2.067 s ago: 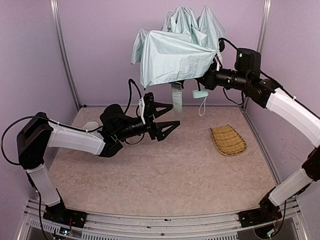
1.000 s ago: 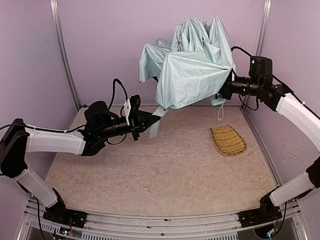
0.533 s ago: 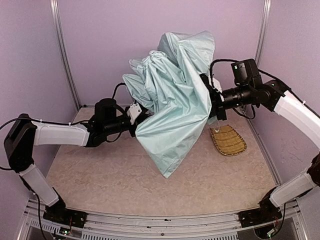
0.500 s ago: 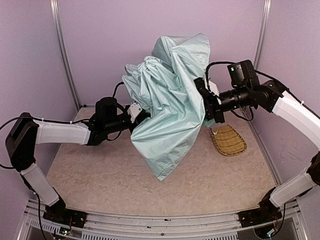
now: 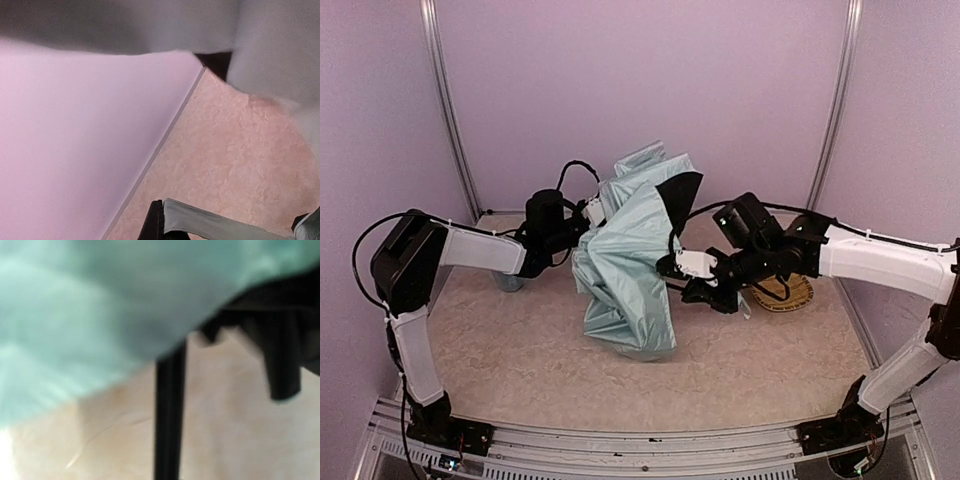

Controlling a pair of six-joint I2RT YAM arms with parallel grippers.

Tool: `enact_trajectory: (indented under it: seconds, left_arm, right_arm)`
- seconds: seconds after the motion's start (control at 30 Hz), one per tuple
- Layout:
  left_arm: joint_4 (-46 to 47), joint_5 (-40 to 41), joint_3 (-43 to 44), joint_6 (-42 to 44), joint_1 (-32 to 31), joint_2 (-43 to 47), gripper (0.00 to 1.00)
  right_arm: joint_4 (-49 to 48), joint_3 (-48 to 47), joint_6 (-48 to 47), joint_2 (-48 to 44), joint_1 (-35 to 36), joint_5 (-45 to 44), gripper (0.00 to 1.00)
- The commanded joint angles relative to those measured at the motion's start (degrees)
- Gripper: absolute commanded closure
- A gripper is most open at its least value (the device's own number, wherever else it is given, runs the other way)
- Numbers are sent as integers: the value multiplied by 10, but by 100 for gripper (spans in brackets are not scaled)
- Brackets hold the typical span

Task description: Put away the umbrella

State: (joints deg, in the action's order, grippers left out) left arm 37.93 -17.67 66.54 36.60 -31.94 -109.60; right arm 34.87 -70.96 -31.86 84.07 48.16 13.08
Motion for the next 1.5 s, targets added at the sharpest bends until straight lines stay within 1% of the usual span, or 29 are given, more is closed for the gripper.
enact_trajectory:
  seconds: [0.0, 0.07, 0.13, 0.23, 0.37, 0.5, 0.7, 0.73, 0.77, 0.83, 0.87, 0.9, 0.93, 1.03, 1.1, 1.13, 1.2, 1.27, 1.37, 1.43, 1.47]
  left_arm:
    - [74, -36, 32, 29, -1, -36, 100]
    - [71, -50, 46, 33, -1, -49, 100]
    - [66, -60, 57, 38, -2, -66, 100]
    - [63, -61, 66, 39, -3, -84, 100]
    - [64, -48, 72, 39, -4, -102, 100]
    - [81, 2, 90, 36, -6, -125, 100]
    - [109, 103, 148, 24, -6, -178, 100]
    - [101, 121, 163, 24, -7, -189, 97]
    - [87, 148, 189, 21, -7, -199, 80]
    - [53, 203, 233, 6, -9, -219, 30]
    - [13, 235, 264, -7, -7, -228, 14]
    - [-28, 266, 300, -24, -5, -238, 5]
    - [-74, 291, 339, -50, -1, -247, 2]
    - [-200, 337, 444, -109, 17, -265, 1]
    - [-249, 345, 475, -152, 34, -258, 1]
    - [-263, 345, 477, -174, 43, -248, 1]
    - [-281, 346, 460, -216, 59, -216, 1]
    - [-281, 341, 406, -244, 63, -159, 1]
    - [-225, 253, 213, -221, 36, -18, 1]
    - [-190, 203, 89, -200, 1, 80, 2]
    - [-190, 180, 40, -195, -16, 121, 4]
  right_arm:
    - [-86, 109, 3, -20, 105, -123, 100]
    - [-91, 135, 9, -7, 137, -134, 100]
    - [-82, 153, 17, 17, 152, -134, 100]
    - [-79, 174, 37, 56, 154, -126, 100]
    - [-113, 198, 63, 78, 152, -79, 100]
    - [-143, 217, 72, 96, 133, -47, 100]
    - [-143, 215, 73, 117, 117, -22, 100]
    - [-142, 215, 74, 117, 116, -18, 100]
    - [-140, 216, 75, 117, 114, -14, 100]
    - [-137, 216, 76, 115, 105, 5, 100]
    - [-135, 215, 78, 114, 100, 17, 100]
    - [-131, 212, 79, 114, 94, 32, 100]
    - [-126, 208, 79, 115, 88, 48, 100]
    - [-110, 196, 78, 128, 69, 87, 100]
    - [-91, 183, 78, 147, 56, 110, 100]
    - [-82, 177, 78, 157, 51, 120, 100]
    - [-68, 166, 79, 182, 41, 135, 100]
    - [-55, 156, 80, 203, 36, 142, 100]
    - [-45, 147, 83, 217, 25, 150, 100]
    - [-50, 146, 88, 212, 16, 149, 100]
    - [-51, 144, 90, 209, 11, 147, 100]
